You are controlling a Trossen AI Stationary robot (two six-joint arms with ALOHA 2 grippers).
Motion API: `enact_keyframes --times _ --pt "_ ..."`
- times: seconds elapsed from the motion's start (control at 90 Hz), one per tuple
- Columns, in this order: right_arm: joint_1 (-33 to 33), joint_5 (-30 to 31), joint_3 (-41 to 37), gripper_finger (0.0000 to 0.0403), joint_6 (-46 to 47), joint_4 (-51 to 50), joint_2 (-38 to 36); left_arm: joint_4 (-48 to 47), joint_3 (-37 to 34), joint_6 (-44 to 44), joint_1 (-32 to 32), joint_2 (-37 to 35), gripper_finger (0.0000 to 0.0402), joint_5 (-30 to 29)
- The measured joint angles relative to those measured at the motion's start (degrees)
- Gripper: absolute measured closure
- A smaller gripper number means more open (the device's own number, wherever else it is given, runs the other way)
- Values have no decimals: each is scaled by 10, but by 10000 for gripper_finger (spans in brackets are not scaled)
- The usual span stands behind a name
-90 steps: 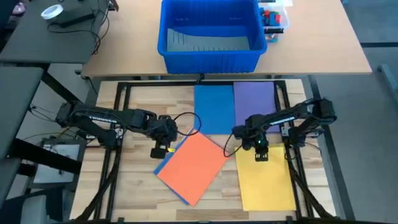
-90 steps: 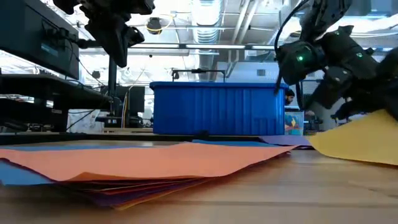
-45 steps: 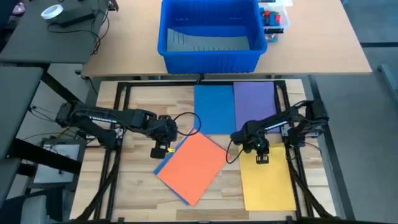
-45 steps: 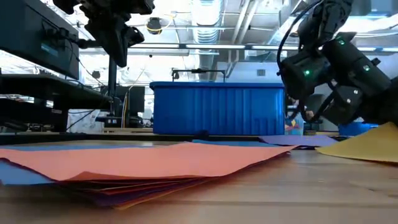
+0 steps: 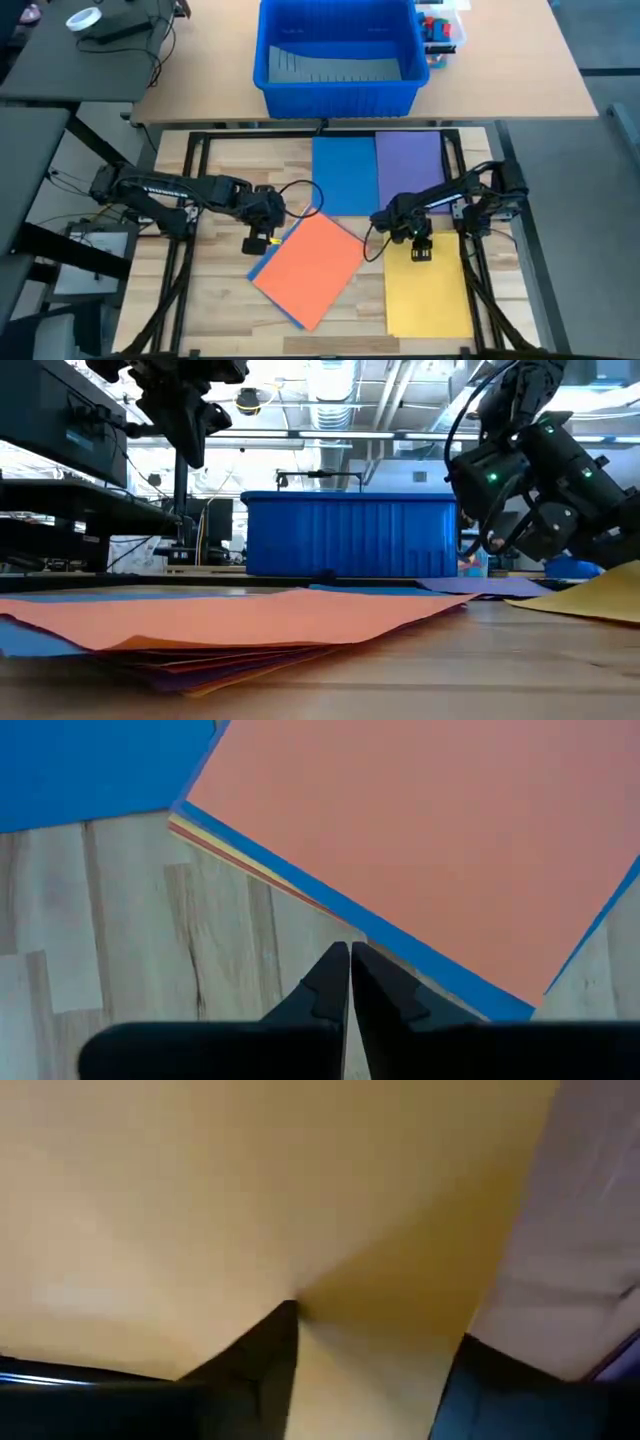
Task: Organize paper
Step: Stack the yellow paper on top of the other yellow papers
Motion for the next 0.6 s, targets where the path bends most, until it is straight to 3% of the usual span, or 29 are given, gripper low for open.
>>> enact_keyframes --times 0.144,0.411,0.6 --pt "0 7 14 219 -2 -39 0 0 0 11 0 0 402 0" --pt "0 8 32 225 -3 -103 -7 0 0 26 0 0 402 0" --pt "-7 16 41 231 23 -129 -57 1 0 26 0 0 402 0"
